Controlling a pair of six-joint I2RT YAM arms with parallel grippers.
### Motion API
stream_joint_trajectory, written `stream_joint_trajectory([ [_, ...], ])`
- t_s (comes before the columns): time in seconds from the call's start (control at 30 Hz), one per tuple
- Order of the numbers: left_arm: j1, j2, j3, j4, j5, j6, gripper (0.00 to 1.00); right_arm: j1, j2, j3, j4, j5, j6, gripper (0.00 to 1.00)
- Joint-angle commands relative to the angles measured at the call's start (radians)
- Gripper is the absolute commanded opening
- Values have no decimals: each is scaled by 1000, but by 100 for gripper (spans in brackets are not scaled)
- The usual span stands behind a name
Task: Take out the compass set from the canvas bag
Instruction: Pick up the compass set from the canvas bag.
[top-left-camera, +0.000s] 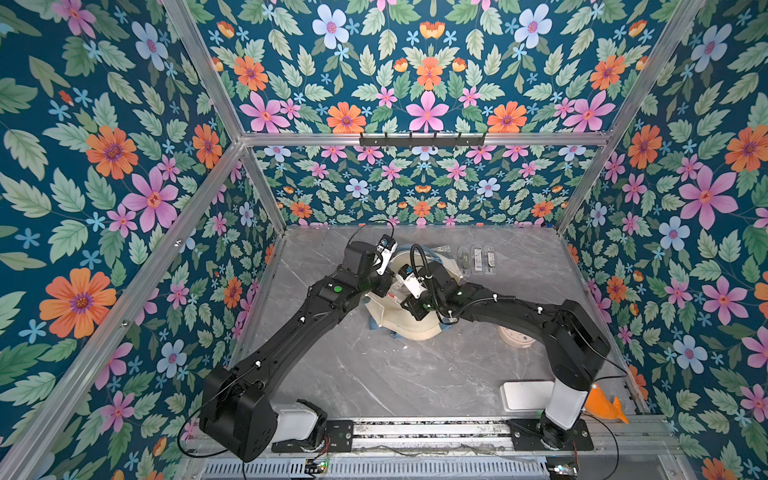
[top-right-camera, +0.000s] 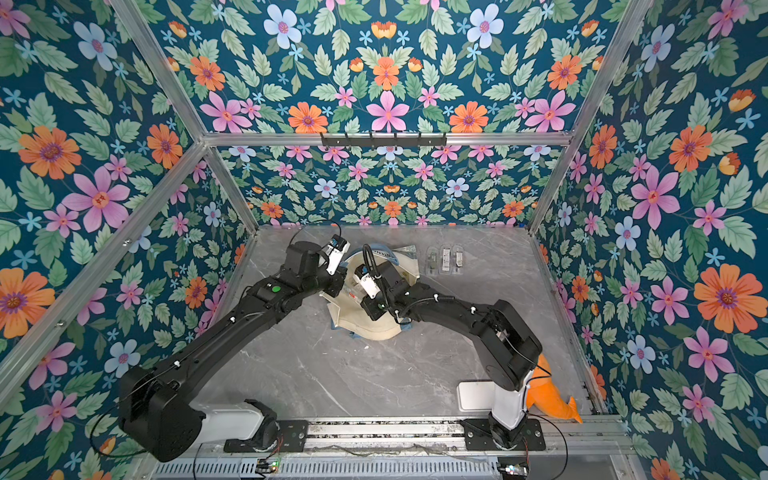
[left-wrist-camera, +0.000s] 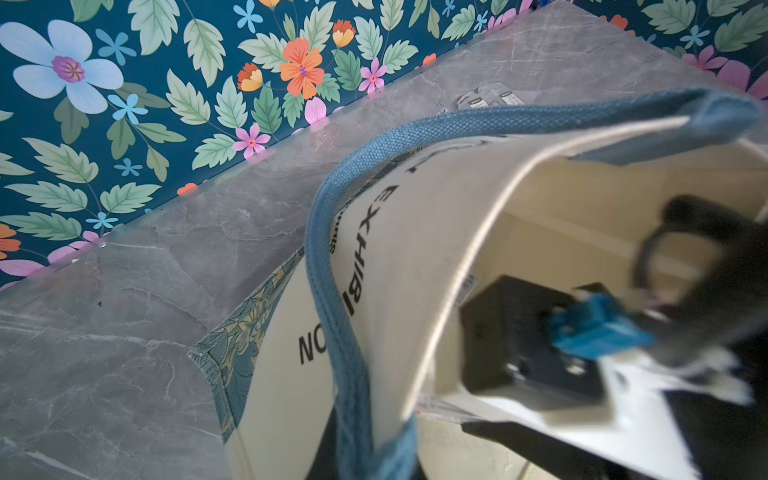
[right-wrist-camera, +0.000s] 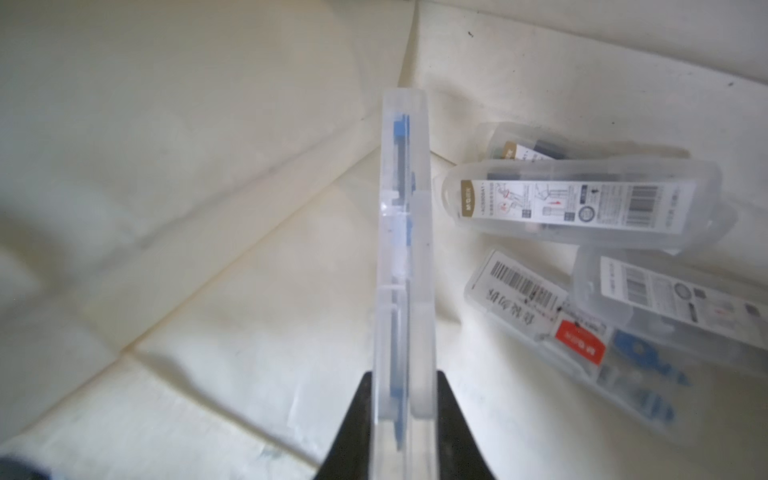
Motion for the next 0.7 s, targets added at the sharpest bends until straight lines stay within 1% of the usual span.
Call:
stream_joint_trajectory([
  [0.0,1,-5,1,38,-15,8,0,9,-77,-55,-19,22,40,10],
  [0.03,1,-8,1,37,-15,8,0,10,-91,-75,-25,27,48,10],
  [0.07,1,-10,2,39,-16,7,0,13,-148,-100,-32,31,57,10],
  [0.27,1,-16,-3,45,-24,6,0,14,-361,-234,-107,85,90,9],
  [0.33,1,-14,-5,45,-24,5,0,14,-438,-256,-136,105,91,8],
  [0.4,1,-11,-9,50,-16,2,0,10,-507,-254,-163,157,62,7],
  [0.43,1,-9,-9,51,-12,1,0,-1,-535,-246,-173,162,47,6],
  [0.57,1,-3,-6,54,-7,-7,0,-119,-612,-186,-171,97,-2,5],
  [0.67,1,-6,-8,53,-9,-10,0,-236,-610,-127,-131,47,-29,3],
])
